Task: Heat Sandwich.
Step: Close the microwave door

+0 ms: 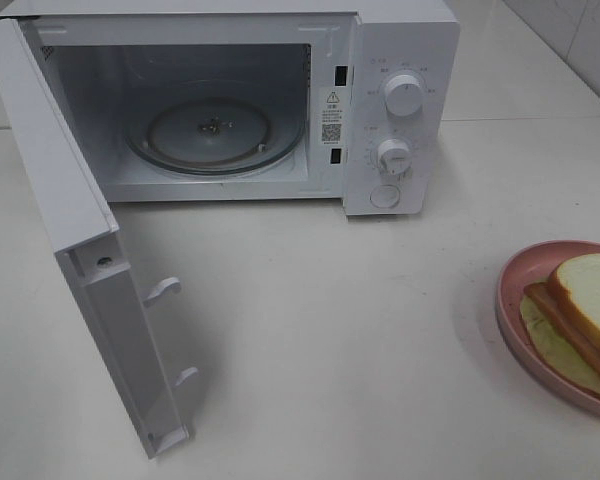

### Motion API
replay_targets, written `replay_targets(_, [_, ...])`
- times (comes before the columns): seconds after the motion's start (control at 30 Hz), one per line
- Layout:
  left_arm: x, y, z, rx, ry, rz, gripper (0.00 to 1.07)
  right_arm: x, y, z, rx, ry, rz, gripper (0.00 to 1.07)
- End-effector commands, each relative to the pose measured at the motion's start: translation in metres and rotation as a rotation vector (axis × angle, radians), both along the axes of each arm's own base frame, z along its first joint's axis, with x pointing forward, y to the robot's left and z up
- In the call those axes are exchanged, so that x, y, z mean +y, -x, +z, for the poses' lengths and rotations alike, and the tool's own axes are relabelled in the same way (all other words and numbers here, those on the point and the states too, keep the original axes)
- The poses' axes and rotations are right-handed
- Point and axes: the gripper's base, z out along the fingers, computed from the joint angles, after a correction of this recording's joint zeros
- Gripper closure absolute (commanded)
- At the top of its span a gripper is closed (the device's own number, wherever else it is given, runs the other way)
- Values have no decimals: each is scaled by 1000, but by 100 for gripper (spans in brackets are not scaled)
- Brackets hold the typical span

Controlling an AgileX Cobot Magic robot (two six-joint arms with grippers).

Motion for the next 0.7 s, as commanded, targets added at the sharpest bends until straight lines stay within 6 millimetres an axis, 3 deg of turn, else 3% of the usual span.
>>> replay_targets(0.03, [0, 1, 1, -15, 8, -9, 6, 0, 3, 1, -40, 3, 0, 32])
replay_targets(0.3, [-1, 1, 1, -15, 13, -9, 7, 0, 3, 1, -40, 3, 0, 32])
replay_targets(0.43, [0, 1, 14, -63, 32, 5, 11, 0, 3, 1, -40, 3, 0, 32])
replay_targets(0.6, [1, -13, 30, -105, 32, 18, 25, 0, 3, 1, -40, 3, 0, 32])
replay_targets(0.67, [1, -28, 33, -81, 32, 22, 40, 0, 3, 1, -40, 3, 0, 32])
replay_targets(0.7, [1, -28, 33, -81, 32, 22, 40, 0, 3, 1, -40, 3, 0, 32])
